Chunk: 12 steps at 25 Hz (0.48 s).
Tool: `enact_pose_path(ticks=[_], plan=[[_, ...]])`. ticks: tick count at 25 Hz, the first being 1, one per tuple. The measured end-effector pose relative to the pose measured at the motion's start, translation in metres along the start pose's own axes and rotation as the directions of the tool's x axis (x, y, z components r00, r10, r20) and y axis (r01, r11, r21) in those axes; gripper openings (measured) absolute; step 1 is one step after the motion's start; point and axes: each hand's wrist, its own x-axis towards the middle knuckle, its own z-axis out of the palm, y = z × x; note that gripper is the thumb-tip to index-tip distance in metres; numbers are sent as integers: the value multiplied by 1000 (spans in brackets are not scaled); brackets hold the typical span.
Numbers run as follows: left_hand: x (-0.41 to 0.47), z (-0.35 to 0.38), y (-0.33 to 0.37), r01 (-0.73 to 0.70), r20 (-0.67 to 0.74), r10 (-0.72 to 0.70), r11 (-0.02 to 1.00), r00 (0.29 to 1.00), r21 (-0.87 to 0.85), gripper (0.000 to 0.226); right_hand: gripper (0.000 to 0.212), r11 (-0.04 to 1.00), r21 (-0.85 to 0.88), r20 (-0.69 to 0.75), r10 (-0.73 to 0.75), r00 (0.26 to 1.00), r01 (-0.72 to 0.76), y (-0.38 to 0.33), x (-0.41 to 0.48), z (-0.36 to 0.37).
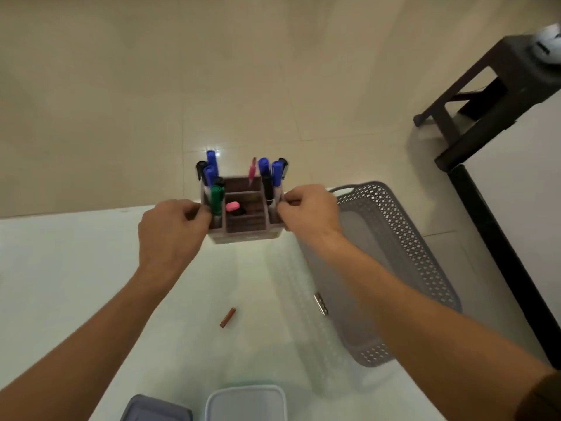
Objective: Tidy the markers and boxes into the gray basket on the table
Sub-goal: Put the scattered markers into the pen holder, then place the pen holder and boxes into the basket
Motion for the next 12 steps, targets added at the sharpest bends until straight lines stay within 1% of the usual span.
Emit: enact_pose_path(ticks=[2,5,8,12], plan=[[-10,6,34,-51,-1,51,998,999,-30,29,15,1000,-1,-17,-13,1000,13,13,0,-43],[-30,35,81,-101,31,102,994,994,-35,29,10,999,1,-23,41,999,-41,41,4,-107],[-48,78,111,-71,84,74,997,994,-41,31,11,995,-53,-15,88,996,-89,73,8,-148],[-60,136,121,-14,142,13,1000,990,6,31,13,985,-117,-10,128,992,-128,117,12,-158]])
